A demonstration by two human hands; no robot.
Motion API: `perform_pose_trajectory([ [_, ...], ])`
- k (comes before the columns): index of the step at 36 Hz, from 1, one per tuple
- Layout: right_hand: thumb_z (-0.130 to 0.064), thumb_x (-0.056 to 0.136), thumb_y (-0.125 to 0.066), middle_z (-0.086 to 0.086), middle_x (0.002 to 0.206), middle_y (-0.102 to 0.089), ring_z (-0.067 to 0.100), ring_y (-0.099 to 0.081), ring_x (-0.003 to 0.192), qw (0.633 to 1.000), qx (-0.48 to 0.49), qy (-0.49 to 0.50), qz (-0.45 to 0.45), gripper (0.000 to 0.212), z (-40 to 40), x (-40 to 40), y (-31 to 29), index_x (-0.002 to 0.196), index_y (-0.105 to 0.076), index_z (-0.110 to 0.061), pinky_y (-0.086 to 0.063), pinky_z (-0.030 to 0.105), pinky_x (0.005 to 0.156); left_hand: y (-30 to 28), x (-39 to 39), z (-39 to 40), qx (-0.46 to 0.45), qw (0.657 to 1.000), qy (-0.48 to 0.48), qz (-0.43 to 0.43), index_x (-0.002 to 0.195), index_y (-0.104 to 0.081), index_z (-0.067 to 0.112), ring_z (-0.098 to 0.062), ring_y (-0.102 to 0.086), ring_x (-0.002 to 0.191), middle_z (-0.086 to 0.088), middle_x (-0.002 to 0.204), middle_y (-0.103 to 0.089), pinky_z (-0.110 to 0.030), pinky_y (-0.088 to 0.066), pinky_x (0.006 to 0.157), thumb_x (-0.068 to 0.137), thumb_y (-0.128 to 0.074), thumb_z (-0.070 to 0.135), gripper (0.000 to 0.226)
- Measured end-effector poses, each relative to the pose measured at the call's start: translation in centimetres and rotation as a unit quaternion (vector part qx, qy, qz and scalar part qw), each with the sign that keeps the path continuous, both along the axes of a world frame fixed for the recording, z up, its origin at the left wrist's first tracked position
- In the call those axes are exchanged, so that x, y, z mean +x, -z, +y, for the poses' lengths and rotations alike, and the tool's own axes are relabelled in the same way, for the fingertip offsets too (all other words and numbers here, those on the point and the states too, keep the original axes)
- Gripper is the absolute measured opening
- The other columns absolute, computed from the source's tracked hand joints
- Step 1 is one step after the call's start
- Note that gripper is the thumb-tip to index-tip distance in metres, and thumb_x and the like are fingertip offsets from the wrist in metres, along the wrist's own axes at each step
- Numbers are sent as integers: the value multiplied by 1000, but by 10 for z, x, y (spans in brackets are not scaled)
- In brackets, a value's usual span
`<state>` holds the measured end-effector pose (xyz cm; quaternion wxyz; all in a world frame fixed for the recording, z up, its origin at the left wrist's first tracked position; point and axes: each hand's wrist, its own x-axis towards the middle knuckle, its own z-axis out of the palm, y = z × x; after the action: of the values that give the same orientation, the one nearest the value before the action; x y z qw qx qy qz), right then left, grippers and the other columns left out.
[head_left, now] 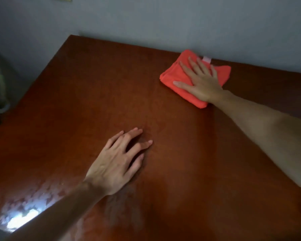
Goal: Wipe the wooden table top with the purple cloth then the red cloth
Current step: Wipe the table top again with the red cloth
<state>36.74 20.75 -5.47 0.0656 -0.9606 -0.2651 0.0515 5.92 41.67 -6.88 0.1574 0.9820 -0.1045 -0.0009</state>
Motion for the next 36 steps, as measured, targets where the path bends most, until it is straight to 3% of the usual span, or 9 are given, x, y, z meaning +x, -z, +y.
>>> perform_pose_trajectory([
  [6,-93,72,-8,-8,173,-1,18,3,159,1000,2,28,-13,100,6,-134,4,161,-7,-46,-1,54,125,-1,-2,1,-23,998,-16,-50,139,-49,22,-21,-47,132,-3,145,-45,-36,-30,109,103,-36,35,41],
  [12,-89,83,-19,-4,173,-5,22,0,160,998,6,-39,-39,93,14,-277,10,163,-13,-41,-6,59,124,-10,-19,12,-101,984,-92,-117,126,-56,21,-25,-51,117,-5,130,-48,-47,-40,91,101,-43,33,31],
  [15,-86,88,-29,-1,173,-8,24,-1,160,993,7,-102,-61,91,19,-342,10,163,-17,-36,-9,61,123,-11,-33,44,-65,990,-75,-99,122,-58,24,-27,-53,113,-4,129,-48,-47,-39,89,100,-40,38,31],
  [19,-85,88,-37,-2,173,0,23,6,160,981,-2,-189,-54,92,24,-386,8,163,-13,-37,-8,61,123,-11,-47,94,20,998,-28,-46,135,-54,32,-26,-52,119,-2,138,-46,-47,-37,96,98,-37,46,44],
  [24,-82,90,-42,-6,173,1,18,7,159,953,-31,-301,-25,87,23,-350,1,162,-15,-42,-4,58,125,-12,-47,133,69,997,-2,19,149,-39,40,-22,-39,140,0,152,-37,-45,-26,113,97,-25,57,57],
  [28,-78,91,-47,-9,173,-4,15,3,159,927,-29,-374,-7,81,30,-290,0,160,-22,-44,-4,54,127,-1,-48,137,50,999,10,7,153,-31,44,-17,-25,151,0,159,-31,-44,-21,121,101,-25,55,54],
  [32,-76,93,-43,-6,173,-7,18,-1,160,922,-31,-385,-12,79,42,-218,-2,161,-22,-41,-5,55,127,0,-50,135,35,999,5,6,154,-30,42,-14,-20,153,-1,161,-29,-39,-13,124,103,-25,52,52],
  [36,-77,94,-36,-4,173,-7,21,-3,160,928,-63,-364,-38,80,54,-136,-3,162,-18,-39,-6,54,127,-2,-47,136,36,999,7,15,154,-29,44,-10,-18,153,2,162,-28,-42,-15,124,103,-26,52,52],
])
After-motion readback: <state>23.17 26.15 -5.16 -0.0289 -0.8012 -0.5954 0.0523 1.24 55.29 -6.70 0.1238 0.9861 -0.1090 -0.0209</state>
